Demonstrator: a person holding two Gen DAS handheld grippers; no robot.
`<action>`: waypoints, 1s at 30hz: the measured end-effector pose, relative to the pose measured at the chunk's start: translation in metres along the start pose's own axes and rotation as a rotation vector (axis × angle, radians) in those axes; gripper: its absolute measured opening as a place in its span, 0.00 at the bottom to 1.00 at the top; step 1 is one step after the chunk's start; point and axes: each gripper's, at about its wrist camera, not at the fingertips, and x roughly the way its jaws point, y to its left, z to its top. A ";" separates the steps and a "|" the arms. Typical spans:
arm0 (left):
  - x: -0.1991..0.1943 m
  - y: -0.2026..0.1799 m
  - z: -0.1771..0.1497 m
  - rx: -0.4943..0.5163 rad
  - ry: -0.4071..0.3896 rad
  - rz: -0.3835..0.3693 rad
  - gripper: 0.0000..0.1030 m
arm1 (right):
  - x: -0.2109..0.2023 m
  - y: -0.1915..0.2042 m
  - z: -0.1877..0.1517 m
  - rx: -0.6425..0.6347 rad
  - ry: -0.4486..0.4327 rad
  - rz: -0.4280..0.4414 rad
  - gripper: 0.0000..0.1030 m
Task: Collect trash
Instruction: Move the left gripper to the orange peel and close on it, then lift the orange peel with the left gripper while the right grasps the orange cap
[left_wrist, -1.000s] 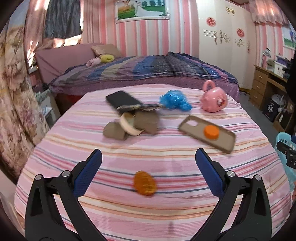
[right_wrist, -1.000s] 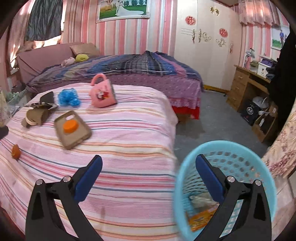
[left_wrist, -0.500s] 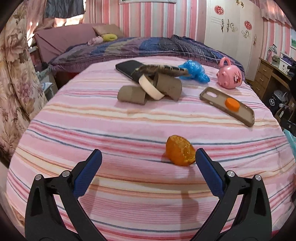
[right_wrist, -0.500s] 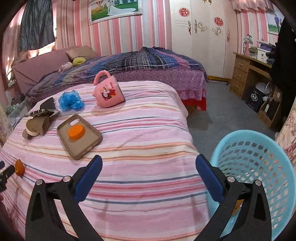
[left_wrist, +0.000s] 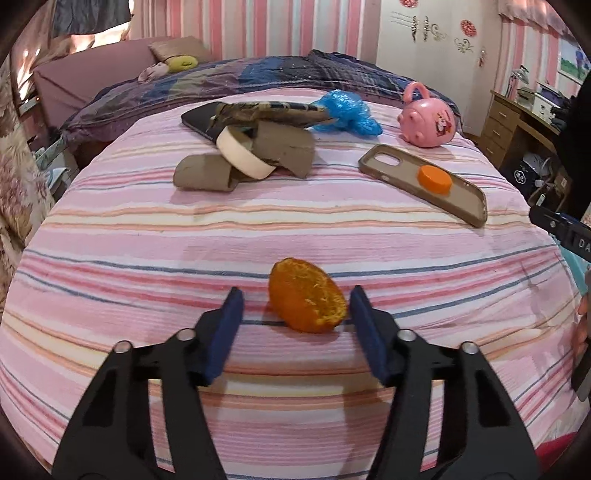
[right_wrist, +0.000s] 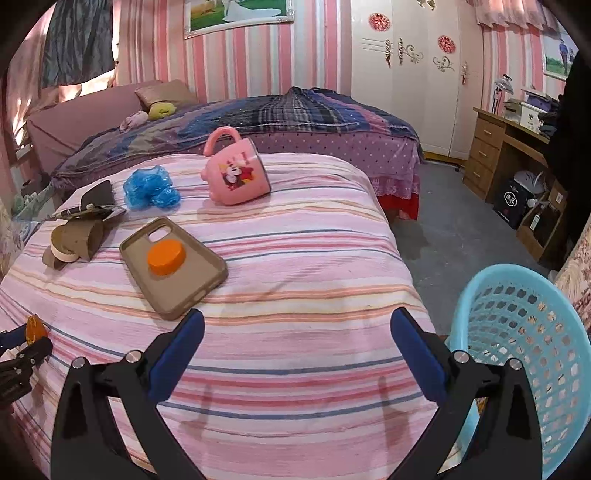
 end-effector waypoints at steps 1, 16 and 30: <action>0.000 0.001 0.001 -0.001 0.002 -0.009 0.39 | 0.001 0.001 0.000 0.002 0.002 0.003 0.96; 0.001 0.045 0.029 -0.122 -0.045 0.075 0.30 | 0.016 0.035 0.005 -0.022 0.015 0.069 0.96; 0.002 0.084 0.039 -0.195 -0.064 0.152 0.30 | 0.046 0.101 0.025 -0.191 0.030 0.058 0.85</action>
